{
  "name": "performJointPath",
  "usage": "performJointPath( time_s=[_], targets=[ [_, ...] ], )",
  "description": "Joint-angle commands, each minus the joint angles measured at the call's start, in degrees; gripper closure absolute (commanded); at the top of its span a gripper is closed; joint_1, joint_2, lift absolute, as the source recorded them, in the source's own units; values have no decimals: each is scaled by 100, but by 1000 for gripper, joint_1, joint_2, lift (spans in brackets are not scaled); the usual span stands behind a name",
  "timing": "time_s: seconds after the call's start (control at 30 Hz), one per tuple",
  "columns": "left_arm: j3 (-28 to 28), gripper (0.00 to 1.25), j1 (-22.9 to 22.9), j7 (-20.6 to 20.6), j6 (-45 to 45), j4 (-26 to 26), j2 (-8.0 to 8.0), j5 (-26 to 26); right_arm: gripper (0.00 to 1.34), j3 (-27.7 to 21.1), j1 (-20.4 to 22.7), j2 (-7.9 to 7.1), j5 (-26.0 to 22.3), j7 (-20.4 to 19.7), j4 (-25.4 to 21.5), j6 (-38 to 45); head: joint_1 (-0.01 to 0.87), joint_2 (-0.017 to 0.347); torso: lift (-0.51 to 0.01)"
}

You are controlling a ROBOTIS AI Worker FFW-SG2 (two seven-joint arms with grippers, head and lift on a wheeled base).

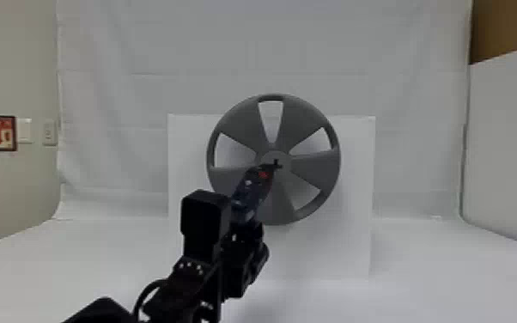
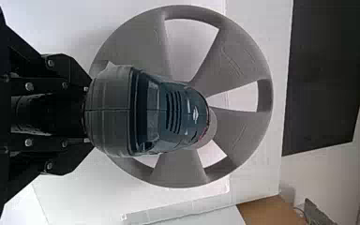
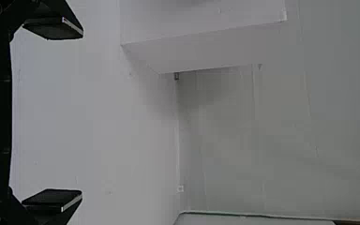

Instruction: Grasp the drill and bring into the middle of wheel

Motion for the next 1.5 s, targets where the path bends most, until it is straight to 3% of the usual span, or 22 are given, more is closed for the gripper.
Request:
performJointPath(
  time_s=[0.0,0.4,0.67,0.9,1.47],
  targets=[
    [66,1213,145,-162,-169,-129,7,6,102,-8,12,17,0,0,0,0,54,31,-403],
    [505,1213,690,-276,-213,-472,24,-169,102,-26,3,61,-9,0,0,0,54,31,-403],
    [953,1213,971,67,-222,-323,-55,-169,102,-17,-6,113,9,0,0,-9,54,31,-403],
    [1032,1213,936,462,-213,46,-81,-73,102,-8,3,105,17,0,9,-9,54,31,-403],
    [1041,1213,593,822,279,609,-195,33,102,45,3,96,44,0,18,-9,54,31,-403]
  ],
)
